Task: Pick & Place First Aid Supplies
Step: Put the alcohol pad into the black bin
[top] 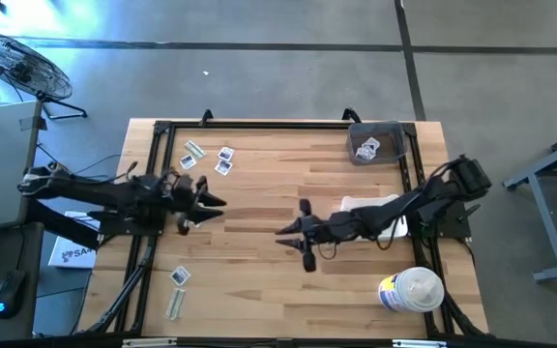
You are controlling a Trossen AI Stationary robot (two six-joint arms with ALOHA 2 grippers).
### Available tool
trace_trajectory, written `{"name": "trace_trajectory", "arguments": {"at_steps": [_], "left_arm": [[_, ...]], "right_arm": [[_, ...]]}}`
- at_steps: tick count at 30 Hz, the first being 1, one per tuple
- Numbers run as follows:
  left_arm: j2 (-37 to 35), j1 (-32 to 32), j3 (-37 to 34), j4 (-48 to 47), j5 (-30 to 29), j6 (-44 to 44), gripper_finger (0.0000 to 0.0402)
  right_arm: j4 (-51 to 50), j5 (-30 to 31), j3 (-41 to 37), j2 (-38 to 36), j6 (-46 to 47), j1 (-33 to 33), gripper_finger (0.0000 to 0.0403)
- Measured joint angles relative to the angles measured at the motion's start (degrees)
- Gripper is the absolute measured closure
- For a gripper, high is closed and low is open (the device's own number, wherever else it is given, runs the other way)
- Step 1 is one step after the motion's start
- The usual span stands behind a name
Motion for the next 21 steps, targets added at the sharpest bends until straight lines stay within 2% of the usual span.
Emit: {"name": "trace_trajectory", "arguments": {"at_steps": [2,5,8,12,16,21], "left_arm": [[2.8,0.1,5.3,-11.8,-3.2,-0.2,0.0246],[6.7,0.1,13.9,-32.6,-13.2,-2.5,0.0246],[9.8,0.1,20.5,-50.4,-21.8,-8.8,0.0246],[13.0,0.1,24.2,-65.7,-23.7,-20.4,0.0246],[15.0,0.1,22.8,-73.3,-23.7,-30.8,0.0246],[17.1,0.1,19.1,-73.3,-24.0,-36.5,0.0246]], "right_arm": [[-0.2,-1.8,0.8,0.9,0.0,0.6,0.0311],[-0.1,-3.6,1.4,1.2,-0.4,1.9,0.0312],[-0.3,-3.9,1.4,1.2,-1.4,3.7,0.0315],[-0.6,-2.6,1.4,1.2,-1.9,5.6,0.0318],[-0.7,-0.5,1.4,1.2,-2.3,6.6,0.0318],[-0.6,-0.5,1.4,1.2,-3.0,6.6,0.0318]]}}
